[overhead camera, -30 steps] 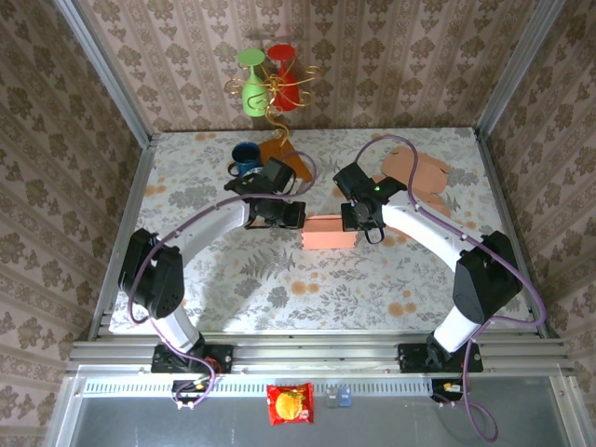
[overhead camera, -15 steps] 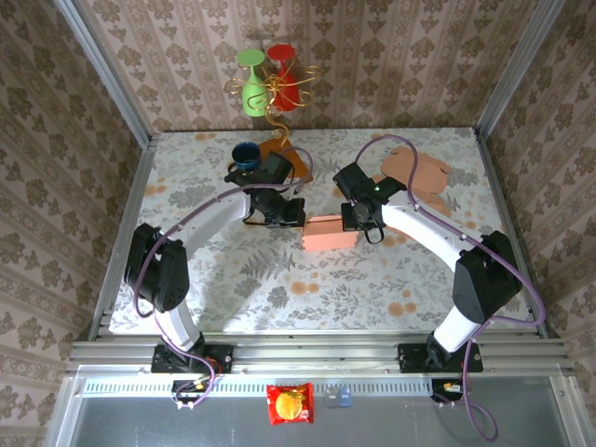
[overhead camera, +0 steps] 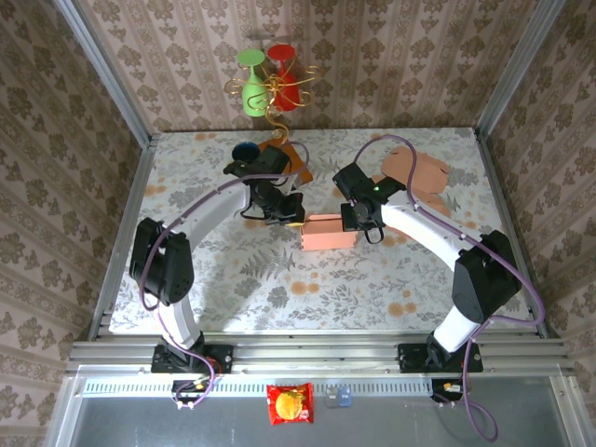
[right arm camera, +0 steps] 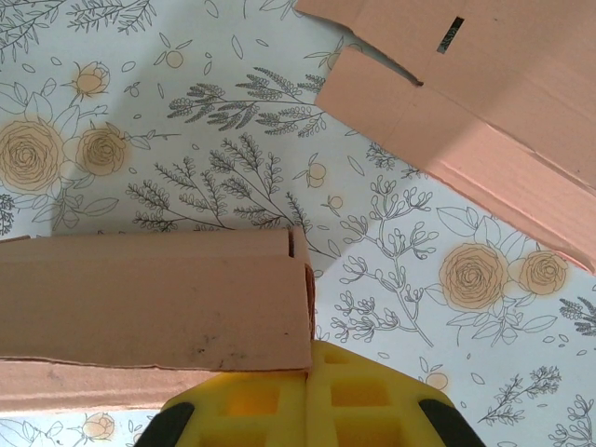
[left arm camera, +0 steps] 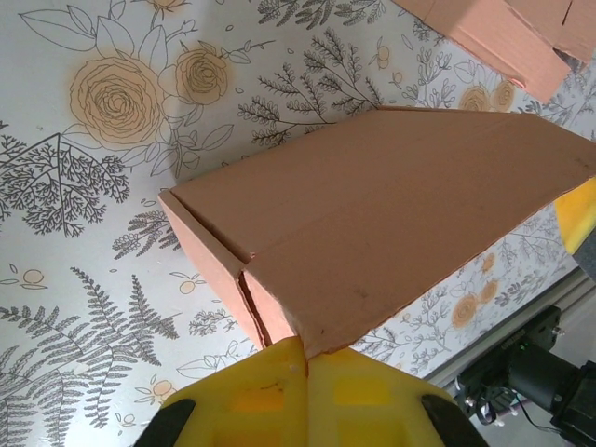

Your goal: Fold the paper box

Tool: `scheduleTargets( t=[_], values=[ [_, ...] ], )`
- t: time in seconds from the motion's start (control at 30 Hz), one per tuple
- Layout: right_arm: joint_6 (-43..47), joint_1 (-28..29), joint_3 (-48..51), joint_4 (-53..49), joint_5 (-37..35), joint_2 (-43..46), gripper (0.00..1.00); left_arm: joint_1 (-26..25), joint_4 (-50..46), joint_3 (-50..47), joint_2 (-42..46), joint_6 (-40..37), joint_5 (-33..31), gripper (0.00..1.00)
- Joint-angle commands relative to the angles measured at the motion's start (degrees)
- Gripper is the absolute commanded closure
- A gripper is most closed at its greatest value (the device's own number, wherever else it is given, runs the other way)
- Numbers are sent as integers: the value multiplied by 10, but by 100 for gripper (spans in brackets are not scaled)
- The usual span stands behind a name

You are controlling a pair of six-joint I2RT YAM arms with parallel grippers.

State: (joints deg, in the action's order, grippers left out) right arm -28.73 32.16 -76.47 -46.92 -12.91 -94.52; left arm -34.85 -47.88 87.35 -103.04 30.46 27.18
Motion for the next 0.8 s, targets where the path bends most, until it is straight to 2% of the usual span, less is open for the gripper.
scheduleTargets(
  t=[0.0, 0.63, 0.77],
  values=[
    [3, 8, -9, -9, 15, -15, 100, -1, -21, 13, -2, -6, 31, 100],
    [0, 8, 6, 2, 17, -8, 100, -13, 50, -70, 21, -67, -7, 100],
    [-13, 7, 6, -3, 24, 3, 90, -17, 56, -79, 28, -64, -20, 100]
  ],
)
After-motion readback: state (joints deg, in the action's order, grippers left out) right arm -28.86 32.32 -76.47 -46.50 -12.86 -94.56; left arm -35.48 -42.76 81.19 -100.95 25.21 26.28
